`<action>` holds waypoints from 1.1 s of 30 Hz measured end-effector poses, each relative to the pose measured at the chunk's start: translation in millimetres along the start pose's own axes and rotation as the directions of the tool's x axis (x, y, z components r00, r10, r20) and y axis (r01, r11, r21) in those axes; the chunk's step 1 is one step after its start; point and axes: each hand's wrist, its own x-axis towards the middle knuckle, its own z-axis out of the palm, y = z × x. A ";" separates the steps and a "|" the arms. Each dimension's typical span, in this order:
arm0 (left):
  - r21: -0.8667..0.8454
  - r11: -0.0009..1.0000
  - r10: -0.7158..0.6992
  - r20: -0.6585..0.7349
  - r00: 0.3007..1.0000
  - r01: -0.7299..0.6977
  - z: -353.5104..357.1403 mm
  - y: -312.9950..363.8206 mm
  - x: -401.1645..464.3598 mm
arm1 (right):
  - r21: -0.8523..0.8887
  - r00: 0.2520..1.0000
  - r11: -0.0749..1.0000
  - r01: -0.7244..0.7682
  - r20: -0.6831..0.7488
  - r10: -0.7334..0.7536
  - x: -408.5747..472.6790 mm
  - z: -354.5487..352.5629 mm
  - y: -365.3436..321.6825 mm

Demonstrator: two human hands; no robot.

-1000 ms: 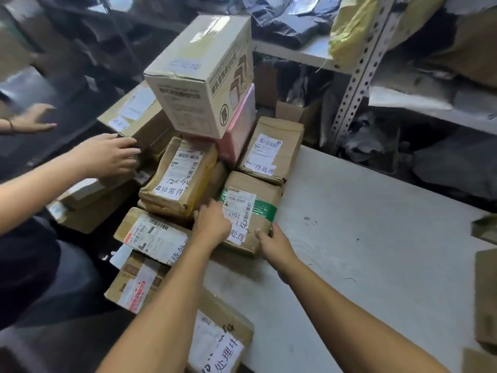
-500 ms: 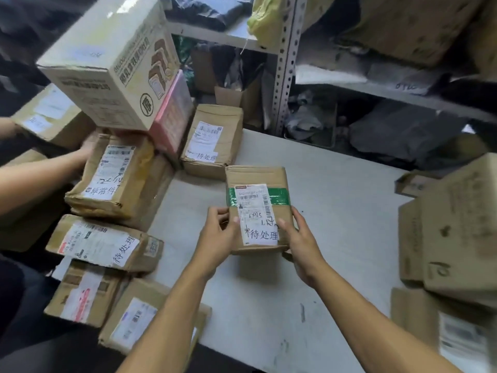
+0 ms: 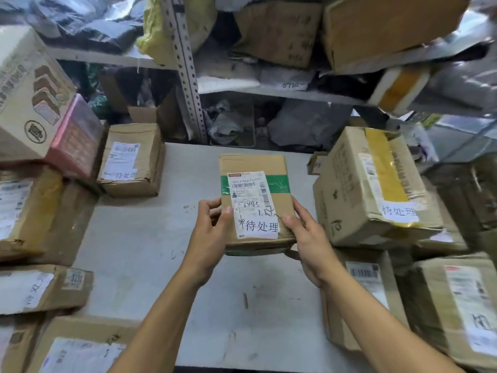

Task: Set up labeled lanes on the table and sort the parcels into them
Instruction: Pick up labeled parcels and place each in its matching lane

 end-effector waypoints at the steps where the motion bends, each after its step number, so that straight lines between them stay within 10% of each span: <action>1: 0.001 1.000 0.005 0.012 1.000 -0.005 4.8 1.2 -4.0 | 0.008 1.000 1.000 0.008 -0.007 -0.008 -7.0 -6.4 -3.4; 33: -0.100 0.972 0.209 -0.066 0.976 -0.215 136.2 29.1 -185.1 | 0.050 0.958 0.979 0.196 0.205 -0.203 -159.2 -173.4 -36.6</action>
